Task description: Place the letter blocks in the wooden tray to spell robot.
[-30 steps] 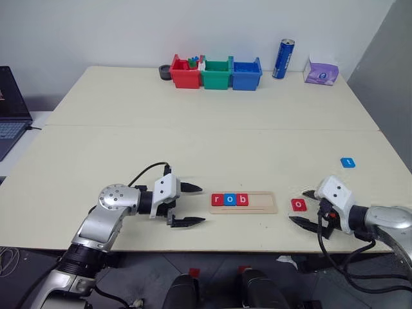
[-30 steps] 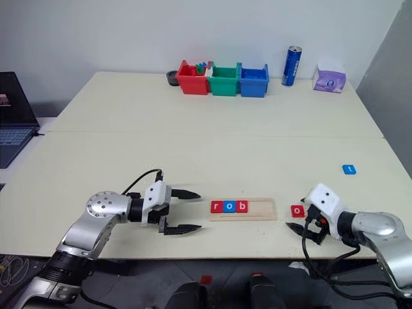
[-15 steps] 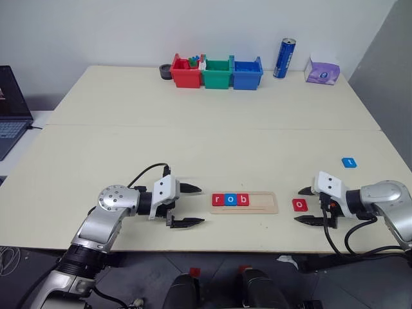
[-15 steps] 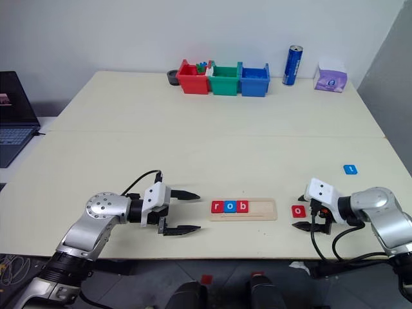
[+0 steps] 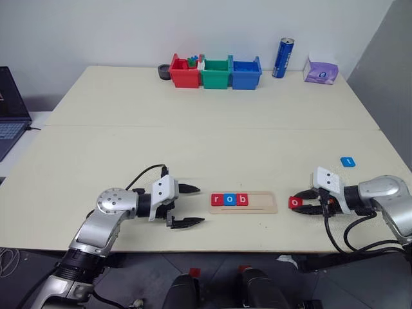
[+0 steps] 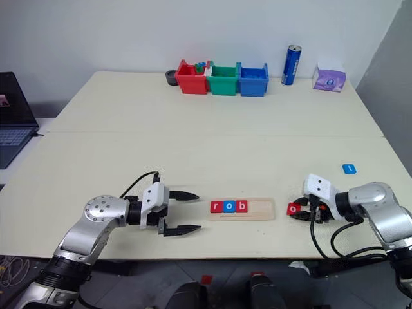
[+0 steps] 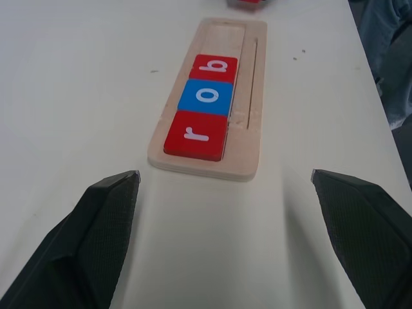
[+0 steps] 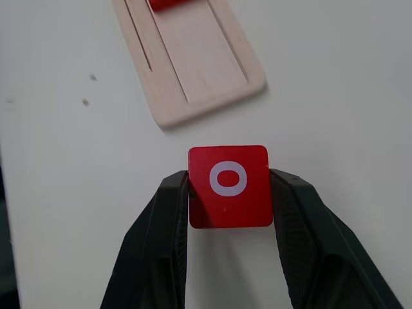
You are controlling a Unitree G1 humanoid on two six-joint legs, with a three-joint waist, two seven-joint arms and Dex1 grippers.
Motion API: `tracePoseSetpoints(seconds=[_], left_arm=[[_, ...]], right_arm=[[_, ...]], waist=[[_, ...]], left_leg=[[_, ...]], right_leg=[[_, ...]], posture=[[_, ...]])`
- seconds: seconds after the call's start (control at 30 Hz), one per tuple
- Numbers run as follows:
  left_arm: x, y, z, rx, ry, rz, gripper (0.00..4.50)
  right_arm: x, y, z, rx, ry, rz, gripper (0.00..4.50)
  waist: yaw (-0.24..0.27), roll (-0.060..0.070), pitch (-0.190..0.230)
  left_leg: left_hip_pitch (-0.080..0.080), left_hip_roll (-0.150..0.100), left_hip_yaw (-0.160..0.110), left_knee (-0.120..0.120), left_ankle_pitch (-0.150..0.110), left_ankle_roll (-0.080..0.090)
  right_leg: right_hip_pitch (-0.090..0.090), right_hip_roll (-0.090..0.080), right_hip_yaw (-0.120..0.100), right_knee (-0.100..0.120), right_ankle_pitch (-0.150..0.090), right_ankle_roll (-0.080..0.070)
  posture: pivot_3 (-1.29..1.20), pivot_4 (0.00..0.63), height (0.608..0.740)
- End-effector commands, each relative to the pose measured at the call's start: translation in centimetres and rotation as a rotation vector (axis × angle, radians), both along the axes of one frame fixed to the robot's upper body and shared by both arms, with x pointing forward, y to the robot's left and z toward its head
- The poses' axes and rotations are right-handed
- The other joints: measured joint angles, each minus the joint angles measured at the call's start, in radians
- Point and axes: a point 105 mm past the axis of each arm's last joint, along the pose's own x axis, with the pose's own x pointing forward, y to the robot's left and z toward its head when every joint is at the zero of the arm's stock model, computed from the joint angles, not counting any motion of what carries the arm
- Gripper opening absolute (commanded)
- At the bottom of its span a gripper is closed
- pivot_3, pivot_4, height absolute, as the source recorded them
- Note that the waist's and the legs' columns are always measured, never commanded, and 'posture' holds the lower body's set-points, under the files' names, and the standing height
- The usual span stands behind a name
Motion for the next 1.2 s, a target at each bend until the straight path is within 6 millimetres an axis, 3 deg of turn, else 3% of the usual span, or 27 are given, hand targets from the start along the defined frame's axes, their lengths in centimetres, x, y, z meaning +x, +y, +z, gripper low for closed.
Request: tracePoseSetpoints(seconds=[0.03, 0.2, 0.43, 1.17, 1.2], left_arm=[[0.0, 0.4, 1.0, -0.028, -0.035, 0.006, 4.5], [0.2, 0.8, 0.5, -0.007, -0.043, 0.0, 4.5], [0.3, 0.7, 0.1, 0.011, -0.057, -0.01, 4.5], [0.2, 1.2, -0.8, 0.025, -0.06, -0.005, 4.5], [0.2, 1.2, -0.8, 0.026, -0.06, -0.005, 4.5]], right_arm=[[0.0, 2.5, 1.8, 0.025, -0.061, 0.062, 1.46], [1.1, 5.4, 1.1, 0.002, -0.089, 0.097, 1.46], [1.8, 7.1, 0.2, -0.035, -0.089, 0.124, 1.46], [2.1, 7.2, -0.7, -0.083, -0.082, 0.167, 1.46], [2.2, 7.2, -0.7, -0.086, -0.086, 0.167, 1.81]], waist=[[0.0, 0.0, 0.0], [0.001, 0.0, 0.0], [0.003, 0.0, 0.0], [0.002, 0.0, 0.0], [0.002, 0.0, 0.0]], left_leg=[[0.0, 0.0, 0.0, 0.0, 0.0, 0.0], [0.0, 0.0, 0.0, 0.0, 0.0, 0.0], [-0.001, -0.001, 0.0, 0.0, 0.0, 0.0], [-0.001, -0.001, 0.0, 0.0, 0.0, 0.0], [-0.001, -0.001, 0.0, 0.0, 0.0, 0.0]], right_leg=[[0.0, 0.0, 0.0, 0.0, 0.0, 0.0], [0.0, 0.0, 0.0, 0.0, 0.0, 0.0], [0.0, -0.001, -0.001, -0.001, 0.002, -0.004], [-0.001, 0.0, -0.002, 0.0, 0.003, -0.004], [-0.001, 0.0, -0.002, 0.0, 0.003, -0.004]], posture=[[0.0, 0.15, 0.74], [0.0, 0.15, 0.74], [0.0, 0.15, 0.74], [0.0, 0.15, 0.74], [0.0, 0.15, 0.74]])
